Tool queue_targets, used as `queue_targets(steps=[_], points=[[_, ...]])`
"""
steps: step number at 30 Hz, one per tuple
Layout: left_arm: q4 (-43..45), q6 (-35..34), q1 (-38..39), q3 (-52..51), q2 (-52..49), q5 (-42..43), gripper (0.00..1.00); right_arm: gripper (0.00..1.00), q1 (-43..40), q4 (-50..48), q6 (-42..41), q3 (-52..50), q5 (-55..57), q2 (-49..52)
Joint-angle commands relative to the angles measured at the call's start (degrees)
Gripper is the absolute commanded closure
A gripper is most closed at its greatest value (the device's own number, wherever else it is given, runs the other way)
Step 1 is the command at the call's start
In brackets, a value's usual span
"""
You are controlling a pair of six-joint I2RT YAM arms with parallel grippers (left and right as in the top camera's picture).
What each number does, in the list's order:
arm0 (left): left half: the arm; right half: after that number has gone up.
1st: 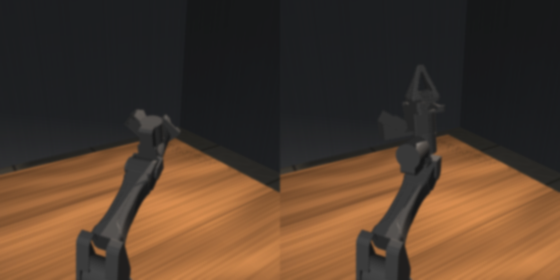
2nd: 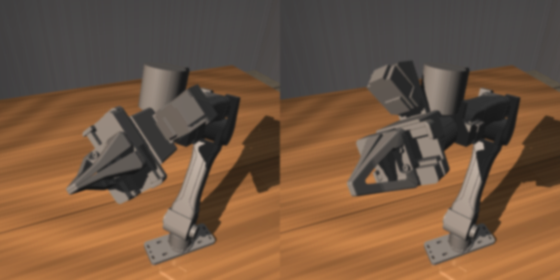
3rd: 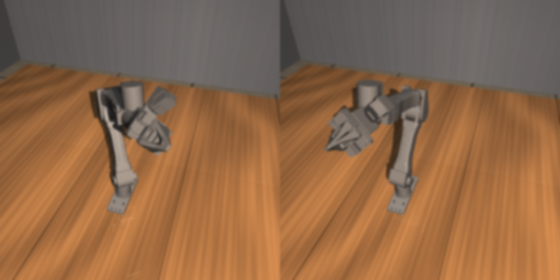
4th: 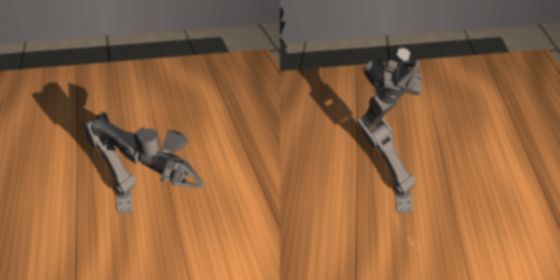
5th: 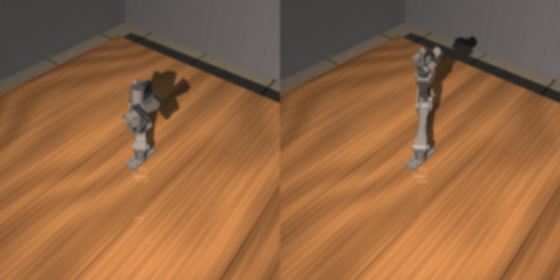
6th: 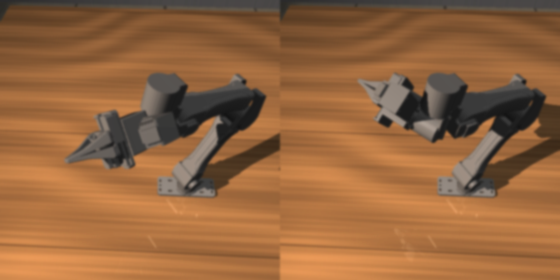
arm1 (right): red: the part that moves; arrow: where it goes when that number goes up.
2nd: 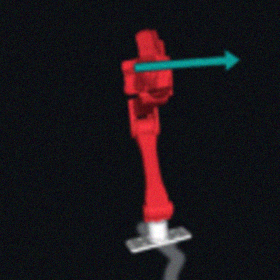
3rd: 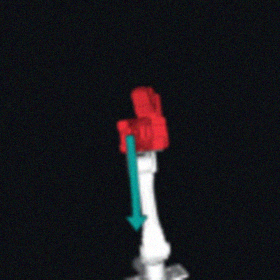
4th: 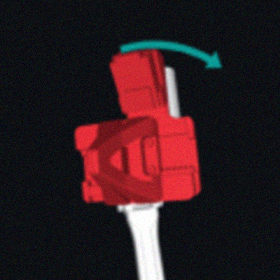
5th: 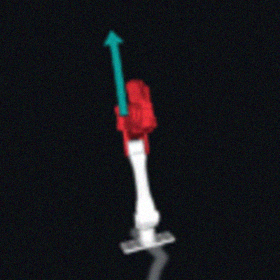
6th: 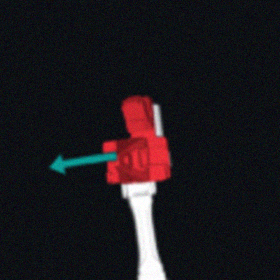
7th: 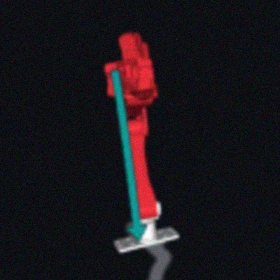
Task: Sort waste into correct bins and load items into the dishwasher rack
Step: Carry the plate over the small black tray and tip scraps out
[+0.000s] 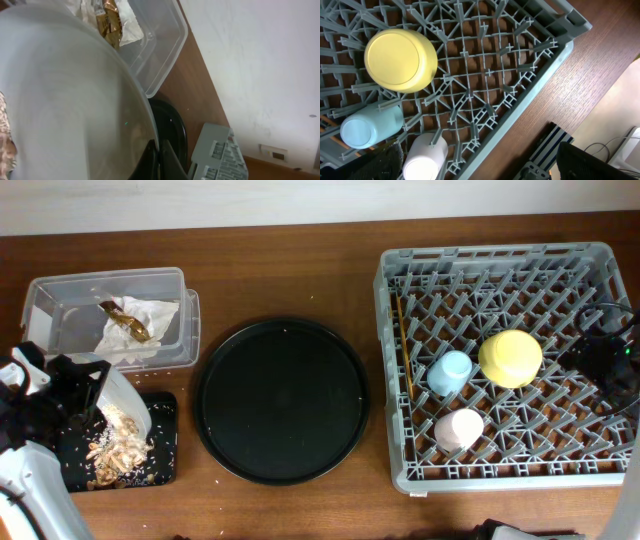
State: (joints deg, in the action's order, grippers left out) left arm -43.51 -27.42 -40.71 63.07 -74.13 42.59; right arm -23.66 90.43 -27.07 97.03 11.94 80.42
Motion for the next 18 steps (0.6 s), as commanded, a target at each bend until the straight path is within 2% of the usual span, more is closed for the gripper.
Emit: queue_targets(steps=[1, 2, 3, 6, 7, 10, 11, 12, 14, 15, 16, 17, 18], points=[[-0.2, 3.74, -0.72, -0.42, 0.48, 2.82, 1.0, 0.01, -0.46, 0.0, -0.68, 0.02, 0.11, 0.0], [-1.11, 3.82, -1.36, -0.44, 0.48, 6.16, 1.0, 0.01, -0.46, 0.02, -0.68, 0.02, 0.11, 0.0], [-0.15, 3.5, -1.55, -0.48, 0.44, 2.89, 0.99, 0.01, -0.46, 0.0, -0.68, 0.02, 0.11, 0.0], [-0.87, 3.78, -2.54, -0.94, 0.37, 6.08, 0.99, 0.01, -0.46, 0.02, -0.68, 0.02, 0.11, 0.0], [-1.51, 6.01, -2.97, -1.33, 0.37, 11.08, 1.0, 0.01, -0.46, 0.0, -0.68, 0.02, 0.11, 0.0], [-2.14, 6.56, -2.97, -1.55, 0.37, 10.16, 0.99, 0.01, -0.46, 0.02, -0.68, 0.02, 0.11, 0.0], [-2.19, 6.32, -2.99, -1.55, 0.37, 7.13, 1.0, 0.01, -0.46, 0.0, -0.68, 0.02, 0.11, 0.0], [-4.7, 9.66, -3.3, -1.55, 0.37, 14.88, 1.0, 0.01, -0.46, 0.0, -0.68, 0.02, 0.11, 0.0], [-4.68, 8.68, -3.82, -1.55, 0.37, 11.1, 1.0, 0.01, -0.46, 0.0, -0.68, 0.02, 0.11, 0.0], [-6.32, 10.51, -4.66, -1.62, 0.39, 14.01, 0.99, 0.01, -0.46, 0.02, -0.68, 0.02, 0.11, 0.0], [-5.03, 9.25, -4.92, -1.97, 0.37, 10.16, 0.99, 0.01, -0.46, 0.02, -0.68, 0.02, 0.11, 0.0], [-8.09, 12.17, -5.22, -1.97, 0.39, 15.34, 1.0, 0.01, -0.46, 0.02, -0.68, 0.02, 0.11, 0.0], [-7.65, 12.92, -5.22, -1.97, 0.39, 13.44, 0.99, 0.01, -0.46, 0.02, -0.68, 0.02, 0.13, 0.0]])
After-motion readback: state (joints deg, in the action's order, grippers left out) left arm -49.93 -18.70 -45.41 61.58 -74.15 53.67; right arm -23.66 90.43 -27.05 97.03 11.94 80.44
